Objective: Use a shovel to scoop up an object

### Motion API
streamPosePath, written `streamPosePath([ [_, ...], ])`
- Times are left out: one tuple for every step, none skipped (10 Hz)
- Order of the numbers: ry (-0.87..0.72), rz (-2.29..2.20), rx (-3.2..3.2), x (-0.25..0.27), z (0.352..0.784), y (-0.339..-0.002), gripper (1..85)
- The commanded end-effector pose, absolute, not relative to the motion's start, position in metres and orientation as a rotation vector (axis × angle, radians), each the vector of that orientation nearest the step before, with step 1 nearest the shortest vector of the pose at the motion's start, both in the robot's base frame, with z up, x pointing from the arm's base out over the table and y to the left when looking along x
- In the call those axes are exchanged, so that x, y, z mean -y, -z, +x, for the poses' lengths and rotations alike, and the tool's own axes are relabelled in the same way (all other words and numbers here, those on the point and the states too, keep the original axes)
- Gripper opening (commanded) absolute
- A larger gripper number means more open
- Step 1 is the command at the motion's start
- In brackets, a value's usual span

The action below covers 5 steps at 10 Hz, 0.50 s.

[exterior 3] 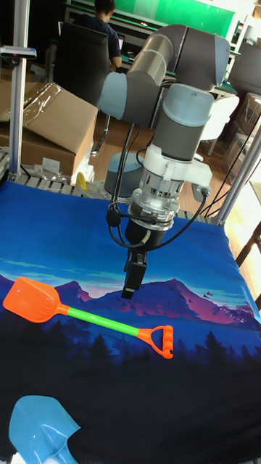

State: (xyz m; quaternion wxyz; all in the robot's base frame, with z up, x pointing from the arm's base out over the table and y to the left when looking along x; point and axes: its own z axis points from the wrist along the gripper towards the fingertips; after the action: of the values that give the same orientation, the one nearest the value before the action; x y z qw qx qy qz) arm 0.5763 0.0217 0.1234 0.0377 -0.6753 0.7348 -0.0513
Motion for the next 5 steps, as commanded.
streamPosePath([
  [0.130,-2.017,-2.250,-0.0334,0.5817,-0.1239,80.3],
  [0.126,-2.007,-2.250,-0.0341,0.5818,-0.1240,80.3],
  [0.118,-1.982,-2.262,-0.0362,0.5826,-0.1241,80.3],
  [0.117,-1.964,-2.261,-0.0384,0.5852,-0.1247,80.3],
  [0.121,-1.960,-2.260,-0.0384,0.5864,-0.1249,80.0],
])
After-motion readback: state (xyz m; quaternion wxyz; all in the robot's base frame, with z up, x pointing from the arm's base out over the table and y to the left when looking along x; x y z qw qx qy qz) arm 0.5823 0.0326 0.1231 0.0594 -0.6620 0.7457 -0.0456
